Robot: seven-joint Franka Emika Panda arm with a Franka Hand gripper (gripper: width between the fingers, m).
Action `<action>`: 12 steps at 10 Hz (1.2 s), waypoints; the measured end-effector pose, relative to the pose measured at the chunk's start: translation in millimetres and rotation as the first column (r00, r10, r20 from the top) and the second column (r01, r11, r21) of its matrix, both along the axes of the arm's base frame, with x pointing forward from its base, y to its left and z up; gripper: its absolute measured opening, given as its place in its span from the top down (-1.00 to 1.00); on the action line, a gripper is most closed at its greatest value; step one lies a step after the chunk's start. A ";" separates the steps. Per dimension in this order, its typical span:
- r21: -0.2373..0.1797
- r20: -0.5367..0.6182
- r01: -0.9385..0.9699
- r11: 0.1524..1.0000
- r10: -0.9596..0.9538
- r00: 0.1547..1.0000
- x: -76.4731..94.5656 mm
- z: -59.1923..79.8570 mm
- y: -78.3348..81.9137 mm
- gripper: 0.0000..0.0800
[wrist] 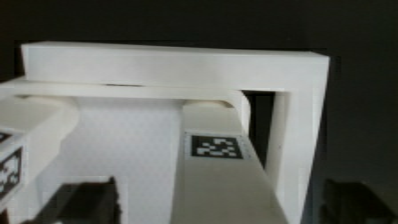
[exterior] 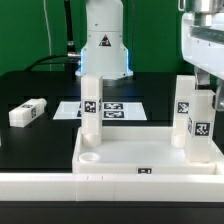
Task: Assemble desk
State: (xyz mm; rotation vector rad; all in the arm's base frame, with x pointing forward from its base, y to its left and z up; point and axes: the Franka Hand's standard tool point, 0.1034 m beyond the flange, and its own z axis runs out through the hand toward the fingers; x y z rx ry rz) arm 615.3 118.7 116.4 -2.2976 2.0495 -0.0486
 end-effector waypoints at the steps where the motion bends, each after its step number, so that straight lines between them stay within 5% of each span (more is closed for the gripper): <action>1: -0.007 0.006 -0.090 0.996 0.090 0.996 0.7 -0.1 -0.4 -0.55; 7: -0.046 0.019 -0.489 0.871 0.490 0.871 2.9 -1.5 -2.9 -0.62; 12: -0.085 -0.006 -0.787 0.611 0.790 0.614 3.6 -1.5 -7.8 -0.62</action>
Offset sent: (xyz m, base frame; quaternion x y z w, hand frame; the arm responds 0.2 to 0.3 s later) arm 0.0040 0.0049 -0.0014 0.0435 -0.0188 -0.1450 0.9883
